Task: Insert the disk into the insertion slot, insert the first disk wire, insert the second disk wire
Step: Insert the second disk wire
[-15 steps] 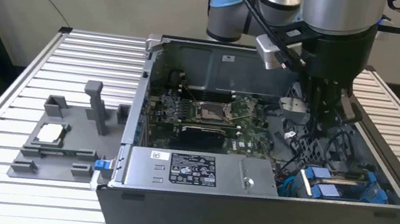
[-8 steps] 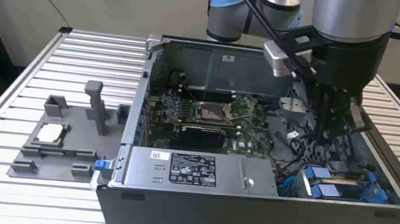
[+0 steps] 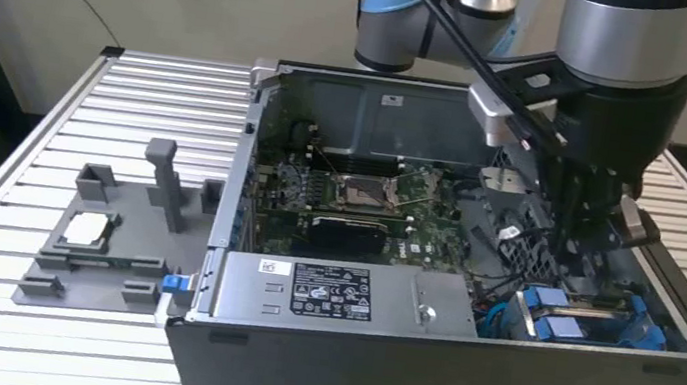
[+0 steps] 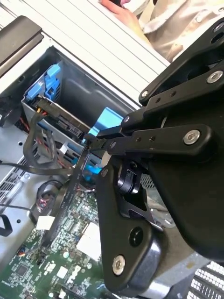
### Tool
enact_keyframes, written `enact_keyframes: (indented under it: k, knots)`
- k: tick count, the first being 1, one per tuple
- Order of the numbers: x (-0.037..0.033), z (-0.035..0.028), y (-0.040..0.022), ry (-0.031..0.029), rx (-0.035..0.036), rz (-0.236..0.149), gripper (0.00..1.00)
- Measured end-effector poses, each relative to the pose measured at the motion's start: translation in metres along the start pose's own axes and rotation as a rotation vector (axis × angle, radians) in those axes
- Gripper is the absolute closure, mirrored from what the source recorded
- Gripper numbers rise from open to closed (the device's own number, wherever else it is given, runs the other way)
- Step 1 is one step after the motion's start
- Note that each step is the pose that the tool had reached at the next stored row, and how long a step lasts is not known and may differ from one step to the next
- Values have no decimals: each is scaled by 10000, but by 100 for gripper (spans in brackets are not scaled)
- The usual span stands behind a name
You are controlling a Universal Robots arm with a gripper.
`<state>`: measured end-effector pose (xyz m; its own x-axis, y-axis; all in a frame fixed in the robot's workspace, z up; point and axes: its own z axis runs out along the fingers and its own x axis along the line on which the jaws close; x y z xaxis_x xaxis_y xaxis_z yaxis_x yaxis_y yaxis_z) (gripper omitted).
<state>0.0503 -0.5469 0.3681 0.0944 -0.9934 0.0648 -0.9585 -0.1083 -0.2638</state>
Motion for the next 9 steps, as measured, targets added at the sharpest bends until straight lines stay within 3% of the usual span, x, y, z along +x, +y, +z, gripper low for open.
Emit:
enact_keyframes:
  k: [7, 8, 9]
  knots:
    - [121, 21, -38, -21, -117, 3, 84]
    - [126, 23, -40, -92, -111, 24, 84]
    - [129, 25, -40, -237, -98, 67, 84]
